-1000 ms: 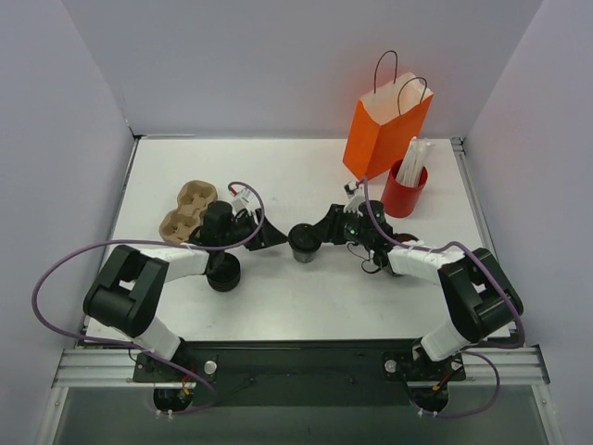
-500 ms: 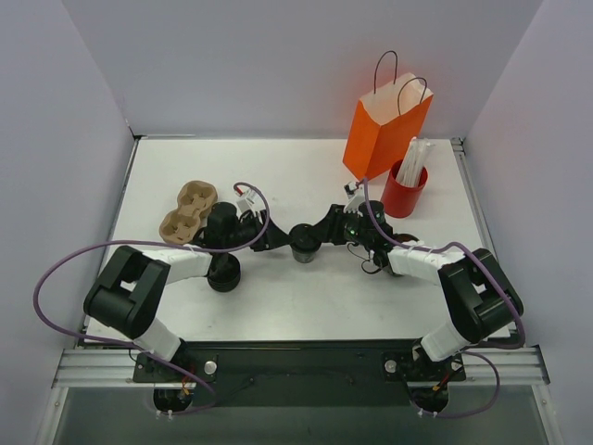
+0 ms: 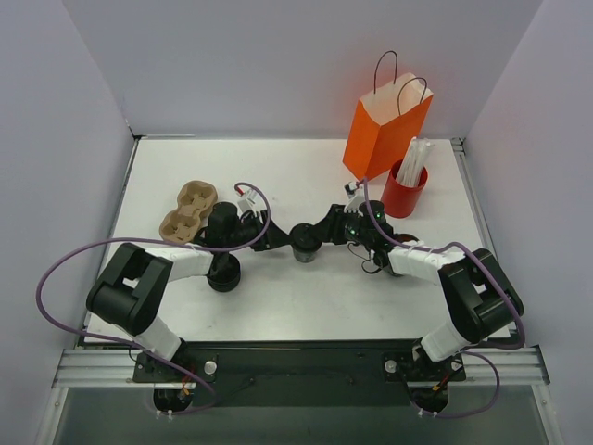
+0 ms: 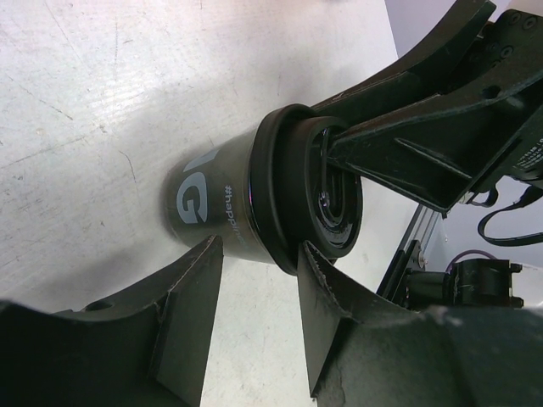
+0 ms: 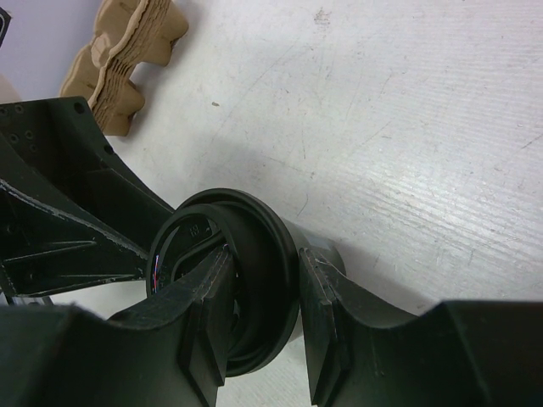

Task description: Pack the takeout coffee

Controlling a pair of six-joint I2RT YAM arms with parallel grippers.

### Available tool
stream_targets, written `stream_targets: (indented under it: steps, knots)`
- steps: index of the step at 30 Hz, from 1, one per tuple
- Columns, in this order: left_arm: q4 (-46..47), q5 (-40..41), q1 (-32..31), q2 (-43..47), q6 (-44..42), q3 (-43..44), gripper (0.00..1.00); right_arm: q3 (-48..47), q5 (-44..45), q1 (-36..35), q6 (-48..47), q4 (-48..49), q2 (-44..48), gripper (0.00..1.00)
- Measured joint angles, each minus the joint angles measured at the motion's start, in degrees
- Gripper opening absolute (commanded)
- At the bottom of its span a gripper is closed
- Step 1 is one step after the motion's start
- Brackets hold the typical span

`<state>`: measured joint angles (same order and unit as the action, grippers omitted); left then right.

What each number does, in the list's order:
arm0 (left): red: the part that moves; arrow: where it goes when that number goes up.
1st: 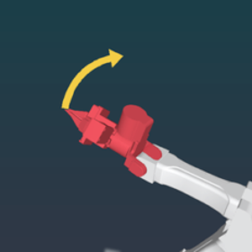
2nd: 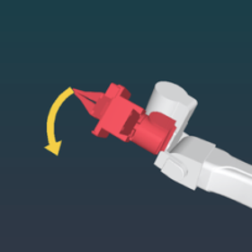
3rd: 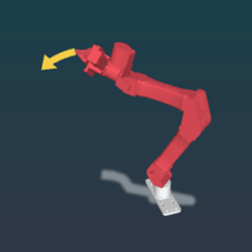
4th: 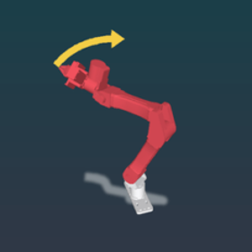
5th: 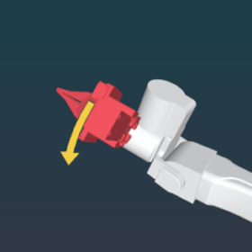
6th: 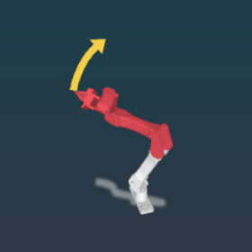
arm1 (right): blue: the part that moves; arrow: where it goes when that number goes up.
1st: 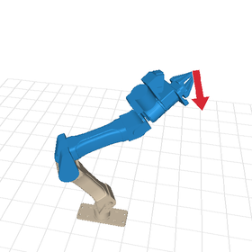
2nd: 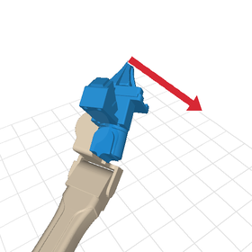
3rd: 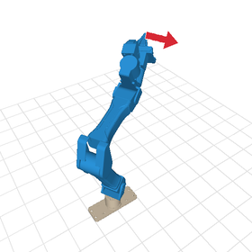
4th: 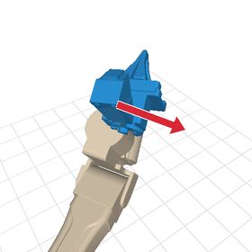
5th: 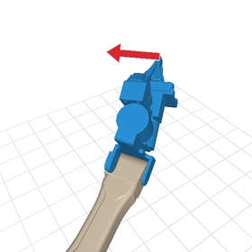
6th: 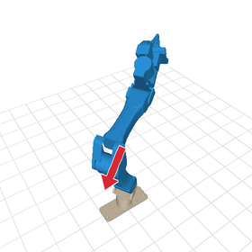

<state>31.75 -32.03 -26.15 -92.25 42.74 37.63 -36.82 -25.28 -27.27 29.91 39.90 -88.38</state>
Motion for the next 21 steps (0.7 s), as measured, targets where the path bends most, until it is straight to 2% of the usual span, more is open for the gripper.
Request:
stream_targets:
  steps: [10, 21]
  knots:
    - [0.8, 0.3, -0.1, -2.0, 0.1, 1.0, 0.43, 1.0, 0.0, 0.5, -0.3, 2.5, -0.2, 0.11]
    - [6.6, 0.8, -0.1, -5.4, 2.6, 1.1, 0.40, 1.4, 0.5, 1.4, -0.2, 5.4, -2.3, 0.12]
